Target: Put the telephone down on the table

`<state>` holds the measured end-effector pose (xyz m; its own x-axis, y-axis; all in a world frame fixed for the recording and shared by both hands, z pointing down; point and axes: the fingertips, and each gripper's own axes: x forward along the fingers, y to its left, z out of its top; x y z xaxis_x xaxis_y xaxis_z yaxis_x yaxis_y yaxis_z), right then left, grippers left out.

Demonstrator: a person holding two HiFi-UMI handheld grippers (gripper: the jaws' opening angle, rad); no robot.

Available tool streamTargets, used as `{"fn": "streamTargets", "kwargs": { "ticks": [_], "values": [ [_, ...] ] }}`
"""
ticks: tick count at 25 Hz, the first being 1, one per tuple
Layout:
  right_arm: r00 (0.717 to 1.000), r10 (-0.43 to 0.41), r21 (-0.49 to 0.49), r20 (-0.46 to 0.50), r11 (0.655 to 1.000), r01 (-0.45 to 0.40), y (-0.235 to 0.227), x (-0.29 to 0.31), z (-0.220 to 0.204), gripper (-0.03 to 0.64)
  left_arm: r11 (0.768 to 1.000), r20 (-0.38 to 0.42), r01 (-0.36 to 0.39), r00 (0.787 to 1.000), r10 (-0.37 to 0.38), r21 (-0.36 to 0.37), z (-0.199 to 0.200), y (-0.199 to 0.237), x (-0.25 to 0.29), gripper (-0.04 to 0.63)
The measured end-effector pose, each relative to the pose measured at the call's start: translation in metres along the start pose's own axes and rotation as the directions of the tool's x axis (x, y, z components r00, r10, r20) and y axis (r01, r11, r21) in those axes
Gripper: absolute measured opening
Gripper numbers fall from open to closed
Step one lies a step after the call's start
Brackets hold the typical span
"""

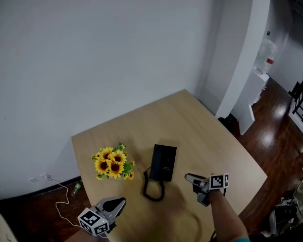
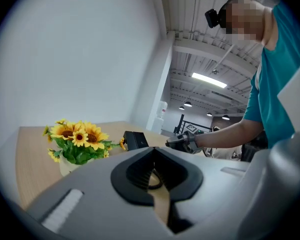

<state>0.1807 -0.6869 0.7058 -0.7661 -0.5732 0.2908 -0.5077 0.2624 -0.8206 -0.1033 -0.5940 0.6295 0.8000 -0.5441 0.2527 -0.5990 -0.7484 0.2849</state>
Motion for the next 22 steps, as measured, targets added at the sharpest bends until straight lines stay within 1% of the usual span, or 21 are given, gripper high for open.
{"fn": "streamTargets", "kwargs": {
  "ticks": [2, 4, 6, 9, 12, 14, 16, 17, 20, 22],
  "values": [
    [0.998, 0.044, -0.063, 0.036, 0.997, -0.042, 0.017, -0.011, -0.004, 0.068, 1.0, -0.017, -0.016, 1.0, 0.016, 0.012, -0.001, -0.006, -0.007, 0.003],
    [0.997, 0.062, -0.138, 0.049, 0.989, -0.055, 0.032, -0.019, -0.009, 0.007, 0.999, -0.023, -0.037, 0.999, 0.038, 0.025, 0.002, -0.013, -0.015, 0.003],
    [0.998, 0.053, -0.224, 0.032, 0.973, -0.045, 0.042, -0.025, -0.016, 0.002, 0.998, -0.017, -0.056, 0.998, 0.056, 0.032, 0.008, -0.022, -0.021, 0.003],
    [0.999, 0.038, -0.347, 0.005, 0.937, -0.034, 0.055, -0.034, -0.026, 0.001, 0.995, 0.015, -0.096, 0.995, 0.096, 0.025, 0.02, -0.035, -0.032, 0.003],
    [1.0, 0.015, -0.442, 0.014, 0.897, -0.007, 0.066, -0.039, -0.034, 0.001, 0.991, 0.047, -0.132, 0.99, 0.131, 0.018, 0.025, -0.048, -0.044, 0.003],
    [1.0, -0.002, -0.499, 0.02, 0.867, 0.012, 0.074, -0.04, -0.04, 0.002, 0.99, 0.062, -0.141, 0.988, 0.14, 0.019, 0.029, -0.057, -0.051, 0.003],
    [1.0, -0.01, -0.536, 0.018, 0.844, 0.018, 0.086, -0.044, -0.051, 0.002, 0.99, 0.078, -0.142, 0.987, 0.14, 0.016, 0.031, -0.067, -0.06, 0.003],
    [1.0, -0.01, -0.545, 0.015, 0.838, 0.017, 0.094, -0.046, -0.058, 0.0, 0.99, 0.084, -0.14, 0.987, 0.138, 0.016, 0.032, -0.072, -0.066, 0.003],
    [1.0, -0.01, -0.55, 0.024, 0.835, 0.021, 0.121, -0.056, -0.082, 0.002, 0.992, 0.104, -0.126, 0.987, 0.123, 0.026, 0.034, -0.084, -0.088, 0.003],
    [0.999, -0.02, -0.549, 0.049, 0.835, 0.043, 0.14, -0.066, -0.094, 0.001, 0.994, 0.118, -0.106, 0.988, 0.1, 0.04, 0.036, -0.094, -0.106, 0.003]
  ]
}}
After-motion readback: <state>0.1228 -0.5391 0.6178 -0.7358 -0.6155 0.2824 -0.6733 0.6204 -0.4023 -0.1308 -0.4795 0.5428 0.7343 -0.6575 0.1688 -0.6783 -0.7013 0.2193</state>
